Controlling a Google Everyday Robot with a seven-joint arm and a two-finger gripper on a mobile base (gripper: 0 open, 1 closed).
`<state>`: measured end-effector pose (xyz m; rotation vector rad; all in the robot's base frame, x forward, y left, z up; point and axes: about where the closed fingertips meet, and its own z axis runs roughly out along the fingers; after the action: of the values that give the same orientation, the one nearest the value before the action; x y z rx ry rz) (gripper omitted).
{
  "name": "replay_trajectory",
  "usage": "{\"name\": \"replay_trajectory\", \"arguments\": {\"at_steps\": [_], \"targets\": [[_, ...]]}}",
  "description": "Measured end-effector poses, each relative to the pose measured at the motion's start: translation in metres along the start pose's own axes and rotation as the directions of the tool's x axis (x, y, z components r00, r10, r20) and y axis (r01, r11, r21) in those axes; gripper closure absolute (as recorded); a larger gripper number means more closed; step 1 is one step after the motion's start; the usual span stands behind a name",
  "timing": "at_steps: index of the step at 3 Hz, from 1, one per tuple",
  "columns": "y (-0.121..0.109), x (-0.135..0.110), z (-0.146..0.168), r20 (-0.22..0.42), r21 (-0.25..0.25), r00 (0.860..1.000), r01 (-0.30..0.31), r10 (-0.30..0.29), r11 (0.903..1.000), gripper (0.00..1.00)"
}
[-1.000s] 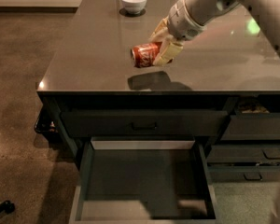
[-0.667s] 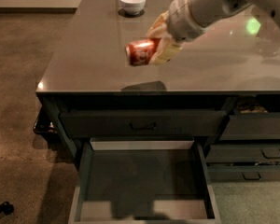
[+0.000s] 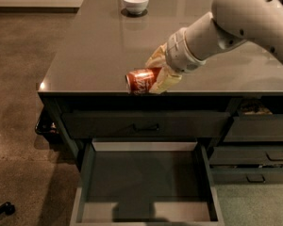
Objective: Place coke can into middle drawer
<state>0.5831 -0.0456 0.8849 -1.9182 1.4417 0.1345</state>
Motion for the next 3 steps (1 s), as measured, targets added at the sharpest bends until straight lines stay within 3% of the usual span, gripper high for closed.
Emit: {"name": "replay_trajectory", "arguments": {"at_steps": [2, 3], "targets": [[0.011, -0.002, 0.0, -0.013, 0.0, 1.0, -0.024, 0.024, 0.9997, 1.0], [0.034, -0.032, -0.013, 0.006, 0.053, 0.995, -0.1, 0.1, 0.9936, 1.0]]}}
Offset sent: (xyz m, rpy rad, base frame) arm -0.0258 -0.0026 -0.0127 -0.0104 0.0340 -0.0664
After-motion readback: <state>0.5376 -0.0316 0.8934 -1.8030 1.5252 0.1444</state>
